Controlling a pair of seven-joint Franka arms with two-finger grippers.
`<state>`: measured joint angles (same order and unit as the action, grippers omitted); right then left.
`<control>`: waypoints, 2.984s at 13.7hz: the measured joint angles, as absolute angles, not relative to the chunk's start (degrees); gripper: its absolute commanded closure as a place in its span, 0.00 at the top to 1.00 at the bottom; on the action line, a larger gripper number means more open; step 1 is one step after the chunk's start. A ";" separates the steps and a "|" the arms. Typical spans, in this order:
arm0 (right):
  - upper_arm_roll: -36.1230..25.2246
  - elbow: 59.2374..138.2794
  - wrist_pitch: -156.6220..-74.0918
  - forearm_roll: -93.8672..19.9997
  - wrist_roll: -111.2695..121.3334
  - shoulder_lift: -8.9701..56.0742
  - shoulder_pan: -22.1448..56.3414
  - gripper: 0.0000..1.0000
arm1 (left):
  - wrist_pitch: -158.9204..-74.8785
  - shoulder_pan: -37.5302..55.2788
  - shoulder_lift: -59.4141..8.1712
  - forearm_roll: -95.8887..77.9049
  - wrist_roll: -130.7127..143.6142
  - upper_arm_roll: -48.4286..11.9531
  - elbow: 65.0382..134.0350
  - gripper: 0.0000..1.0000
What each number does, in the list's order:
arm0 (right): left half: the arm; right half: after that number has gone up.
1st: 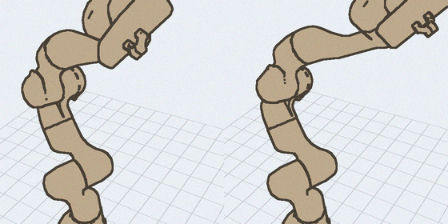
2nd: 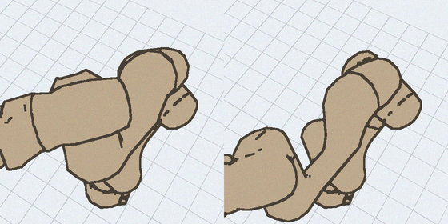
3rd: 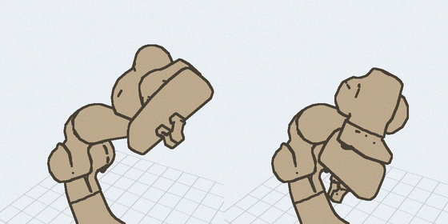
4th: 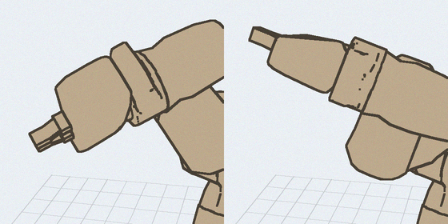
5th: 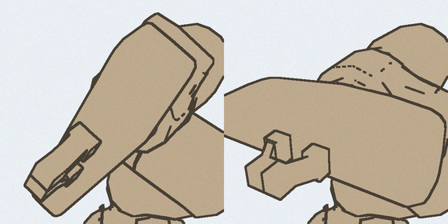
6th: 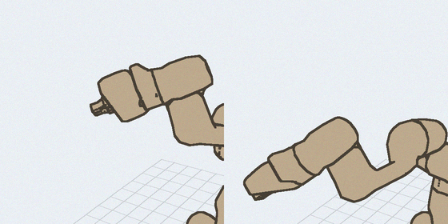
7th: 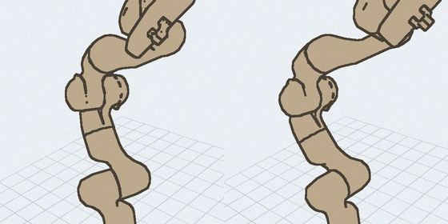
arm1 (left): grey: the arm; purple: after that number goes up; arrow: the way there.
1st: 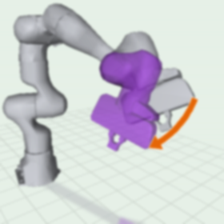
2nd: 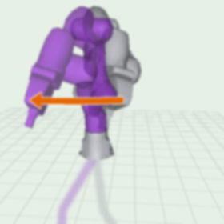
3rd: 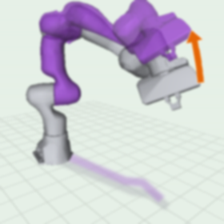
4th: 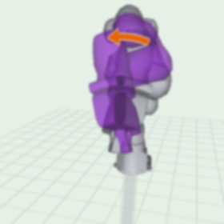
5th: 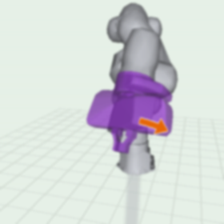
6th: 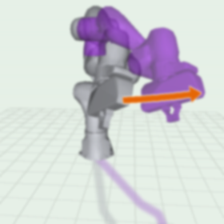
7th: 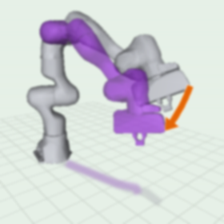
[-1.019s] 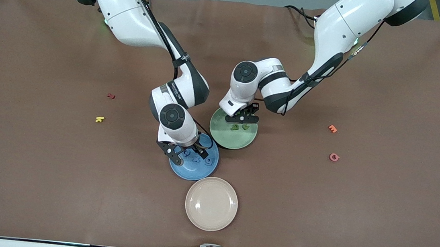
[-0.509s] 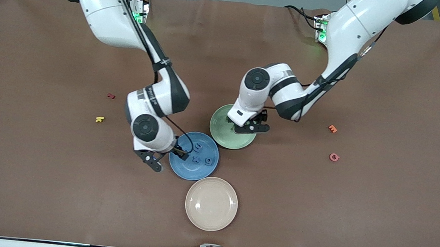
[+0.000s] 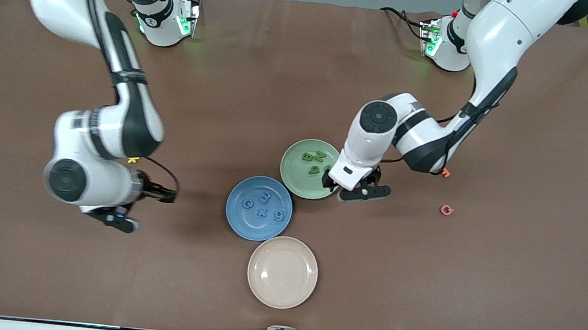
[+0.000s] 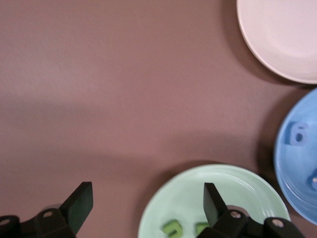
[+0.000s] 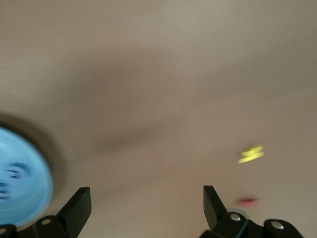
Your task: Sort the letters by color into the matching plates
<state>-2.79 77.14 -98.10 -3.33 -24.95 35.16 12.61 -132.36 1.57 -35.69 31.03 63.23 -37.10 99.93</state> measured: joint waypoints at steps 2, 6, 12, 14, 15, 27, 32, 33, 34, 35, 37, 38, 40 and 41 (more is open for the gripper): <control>-2.75 79.45 -97.17 -0.75 -19.29 31.81 9.83 1.00 | -132.38 -0.29 -35.34 26.86 58.00 -37.41 99.58 0.99; -2.76 84.04 -93.81 2.49 -8.20 24.78 5.21 1.00 | -132.07 -0.54 -30.61 11.18 41.58 -32.76 99.61 0.98; -2.73 85.17 -89.91 2.63 -1.29 17.43 -0.53 1.00 | -131.66 -0.52 -22.35 -1.65 22.34 -22.56 105.23 0.98; -2.72 85.16 -89.49 2.64 -0.12 16.04 -1.13 1.00 | -131.40 -0.58 -19.62 -5.12 17.42 -19.48 106.77 0.98; -2.73 85.11 -89.48 2.64 0.26 15.41 -1.43 1.00 | -130.56 -0.58 -18.49 -6.44 15.26 -17.91 107.12 0.97; -1.11 79.49 -80.47 0.81 2.95 13.77 -3.56 1.00 | -126.47 -1.14 -8.27 -8.16 1.52 -5.37 106.45 0.99; -0.87 77.29 -77.80 0.79 1.21 13.77 -0.53 1.00 | -119.86 -5.56 -1.67 -7.23 0.89 -5.29 105.96 0.99; -0.89 76.98 -77.59 0.79 1.15 13.76 -0.41 1.00 | -118.12 -5.74 -0.50 -7.23 0.89 -5.29 105.61 0.99; -1.04 76.86 -77.55 0.84 1.14 13.77 -0.44 1.00 | -115.83 -5.70 0.35 -7.12 0.89 -5.32 104.82 0.99; -1.26 76.67 -77.55 0.92 1.13 13.77 -0.48 1.00 | -113.29 -5.61 0.83 -6.45 0.89 -5.41 103.39 0.99; -1.44 75.71 -76.90 1.12 0.88 13.77 -0.49 1.00 | -108.44 -5.47 1.06 -4.22 0.90 -5.65 99.77 0.99; -1.49 75.19 -76.45 1.12 0.73 13.77 -0.52 1.00 | -106.86 -5.42 1.06 -3.52 0.91 -5.72 98.39 0.99; -1.52 74.19 -76.05 1.04 0.73 13.76 -0.58 1.00 | -105.84 -5.36 1.06 -3.25 0.92 -5.83 97.28 0.99; -1.51 73.98 -75.75 0.97 0.73 13.76 -0.57 1.00 | -105.63 -5.29 1.04 -3.24 0.92 -5.87 97.26 0.99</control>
<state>-1.51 73.98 -75.75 0.97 0.73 13.76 -0.57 -105.63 -5.29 1.04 -3.24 0.92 -5.87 97.26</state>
